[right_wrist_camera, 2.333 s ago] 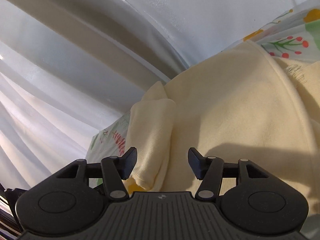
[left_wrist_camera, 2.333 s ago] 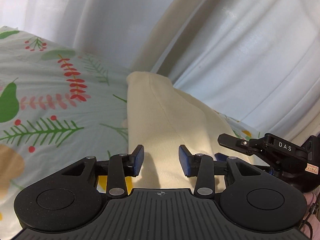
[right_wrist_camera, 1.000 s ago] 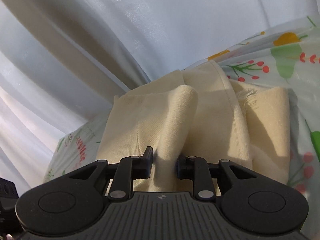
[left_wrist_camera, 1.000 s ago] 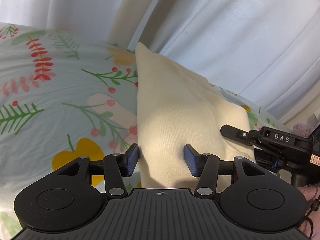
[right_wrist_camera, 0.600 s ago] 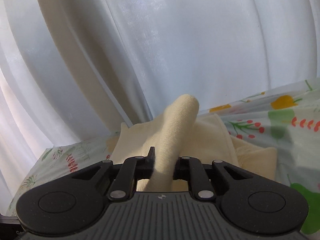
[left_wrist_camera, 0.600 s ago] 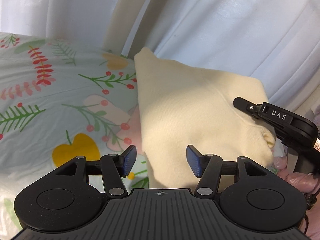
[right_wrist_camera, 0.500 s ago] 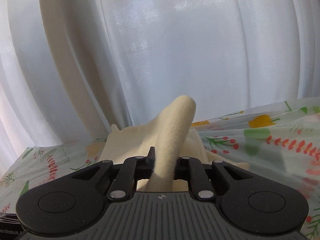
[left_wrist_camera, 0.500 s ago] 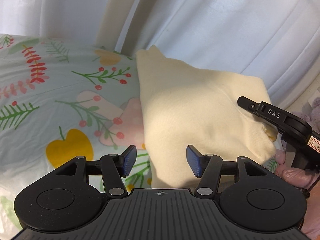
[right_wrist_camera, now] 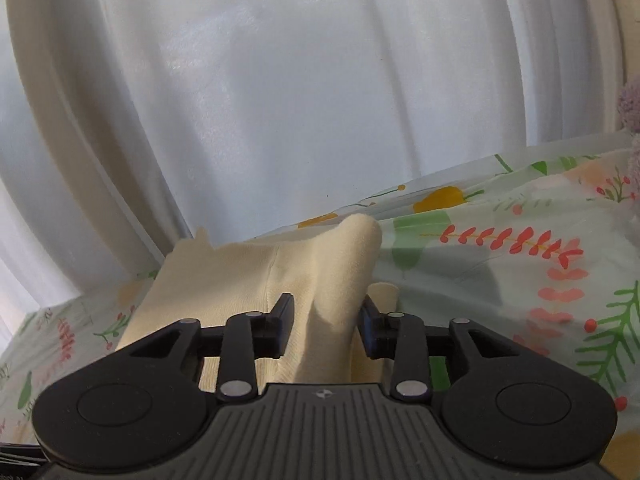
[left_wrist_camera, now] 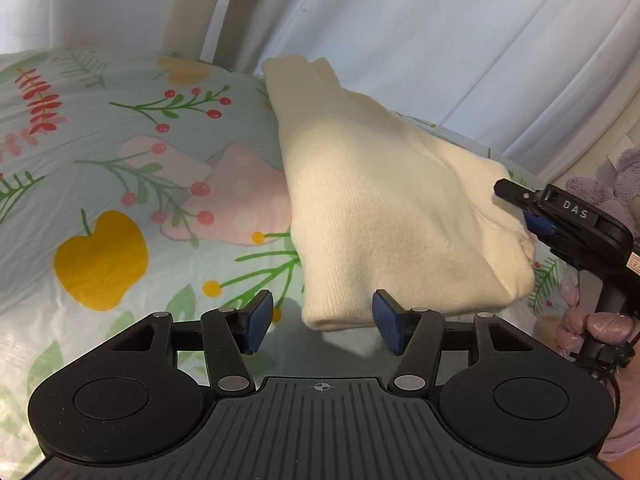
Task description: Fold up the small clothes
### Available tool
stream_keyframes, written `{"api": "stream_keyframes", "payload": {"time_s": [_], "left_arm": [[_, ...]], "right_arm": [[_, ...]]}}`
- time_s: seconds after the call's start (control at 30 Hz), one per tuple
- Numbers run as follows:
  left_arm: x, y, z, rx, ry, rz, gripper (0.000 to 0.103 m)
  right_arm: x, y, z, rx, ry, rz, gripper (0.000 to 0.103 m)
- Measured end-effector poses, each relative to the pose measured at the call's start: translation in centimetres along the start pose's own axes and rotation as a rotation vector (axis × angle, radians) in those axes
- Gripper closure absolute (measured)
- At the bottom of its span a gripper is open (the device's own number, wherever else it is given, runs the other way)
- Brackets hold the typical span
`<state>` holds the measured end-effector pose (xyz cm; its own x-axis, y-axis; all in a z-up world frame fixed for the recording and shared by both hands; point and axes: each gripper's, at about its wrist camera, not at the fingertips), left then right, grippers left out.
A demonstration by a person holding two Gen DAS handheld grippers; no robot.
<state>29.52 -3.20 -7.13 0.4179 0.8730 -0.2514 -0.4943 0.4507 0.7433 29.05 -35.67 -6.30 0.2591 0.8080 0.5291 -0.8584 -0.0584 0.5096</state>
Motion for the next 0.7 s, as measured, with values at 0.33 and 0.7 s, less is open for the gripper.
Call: {"api": "stream_keyframes", "payload": {"time_s": [0.33,0.7], "left_arm": [[-1.6,-0.7,-0.5,0.034,-0.019,0.004,0.042],[-3.3,-1.8,0.5,0.047,-0.062,0.102,0.042]], "right_arm": [[-5.1,6.0,-4.3,0.216,-0.392,0.24,0.038],[-4.8,0.8,-6.9,0.339,-0.788,0.415,0.093]]}}
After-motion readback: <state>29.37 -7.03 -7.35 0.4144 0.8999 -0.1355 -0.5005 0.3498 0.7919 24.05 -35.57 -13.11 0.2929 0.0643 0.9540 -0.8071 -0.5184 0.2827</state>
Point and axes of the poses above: each gripper's, at about its wrist camera, not at the fingertips, and y roughly against the way its jaws point, x to its left, z to its top, and after that the axes turned 12 degrees about -y, right-handed
